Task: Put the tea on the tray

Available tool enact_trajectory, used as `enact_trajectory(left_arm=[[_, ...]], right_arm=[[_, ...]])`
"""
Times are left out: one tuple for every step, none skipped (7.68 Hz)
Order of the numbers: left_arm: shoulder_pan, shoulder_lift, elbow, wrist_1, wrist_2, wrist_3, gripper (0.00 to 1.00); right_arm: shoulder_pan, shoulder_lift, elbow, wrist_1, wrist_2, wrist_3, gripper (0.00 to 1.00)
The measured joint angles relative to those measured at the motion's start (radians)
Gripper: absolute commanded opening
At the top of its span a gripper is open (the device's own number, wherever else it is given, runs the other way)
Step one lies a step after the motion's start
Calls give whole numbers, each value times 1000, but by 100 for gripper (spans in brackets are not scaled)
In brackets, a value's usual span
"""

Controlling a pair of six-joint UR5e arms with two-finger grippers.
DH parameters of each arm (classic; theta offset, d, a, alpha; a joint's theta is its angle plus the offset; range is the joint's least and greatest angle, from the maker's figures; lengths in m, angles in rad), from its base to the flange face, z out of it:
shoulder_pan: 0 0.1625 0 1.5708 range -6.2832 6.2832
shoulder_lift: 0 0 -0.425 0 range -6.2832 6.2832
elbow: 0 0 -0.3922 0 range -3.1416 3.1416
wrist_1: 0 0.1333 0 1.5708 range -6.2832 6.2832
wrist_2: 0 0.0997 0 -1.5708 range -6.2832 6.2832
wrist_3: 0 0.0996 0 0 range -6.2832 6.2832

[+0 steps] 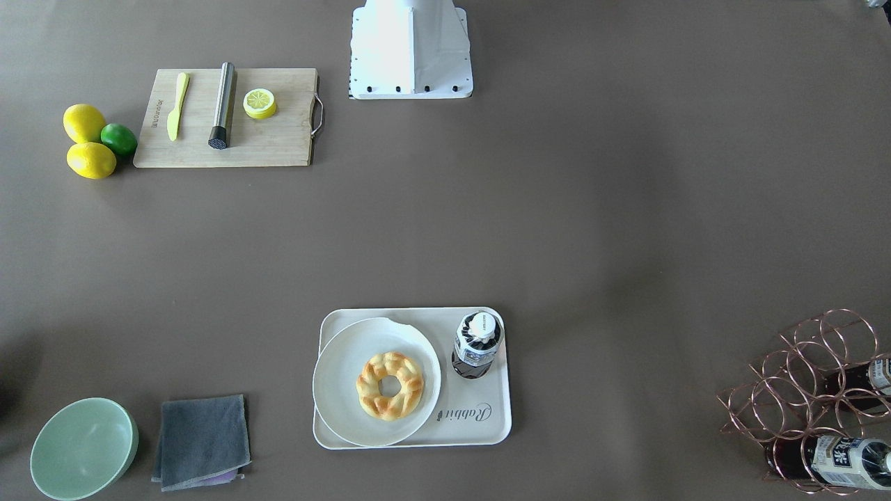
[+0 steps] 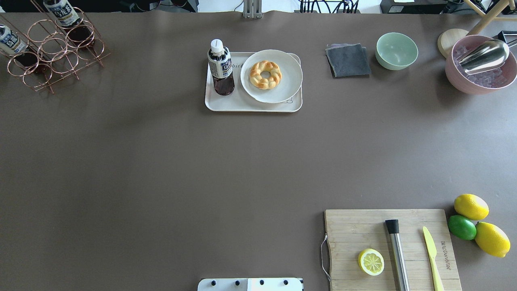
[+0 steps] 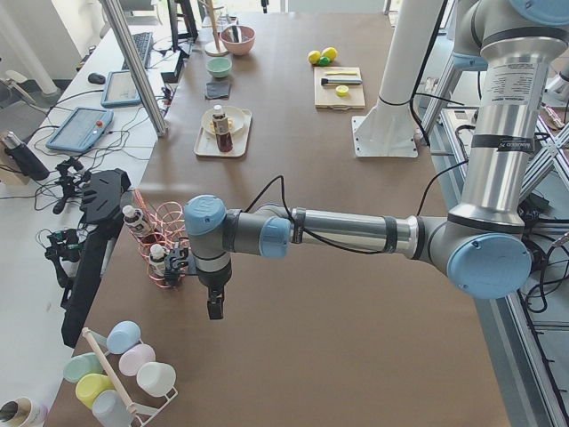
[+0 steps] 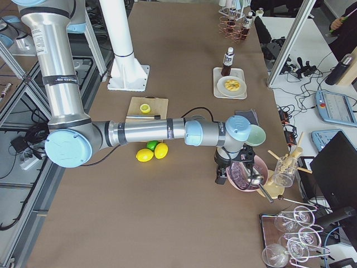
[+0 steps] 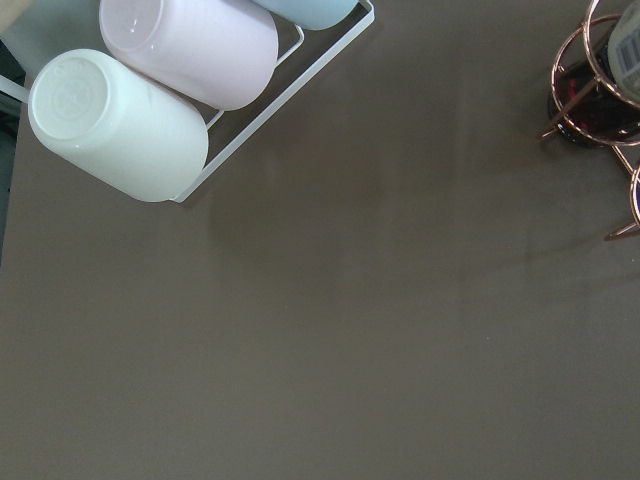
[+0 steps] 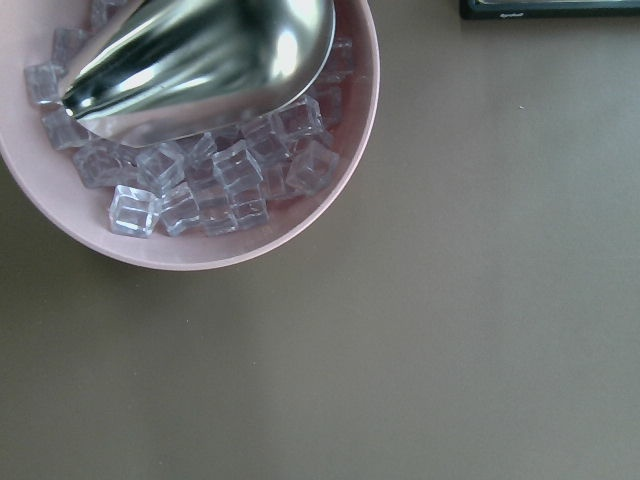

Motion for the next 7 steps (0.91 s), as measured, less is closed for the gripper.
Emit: enact_trajectory(left_arm=[[0, -2, -3, 13, -1, 0, 97], [0, -4, -3, 18, -1, 0, 97], [0, -5, -3, 19, -1, 0, 97], [0, -6, -1, 20, -1, 1, 97], [0, -8, 0, 20, 0, 1, 97], [0, -10, 0, 20, 0, 1, 97], [0, -11, 1, 20, 0, 2, 97]], right_arm=[[24, -14, 2, 2, -1, -5, 100], [39, -23, 2, 2, -4, -10, 100], [47, -28, 2, 2, -6, -13, 100], [50, -31, 3, 3, -6, -14, 100], [50, -34, 2, 3, -6, -14, 100], [51, -35, 1, 4, -7, -14, 100], [51, -36, 0, 4, -7, -14, 100]])
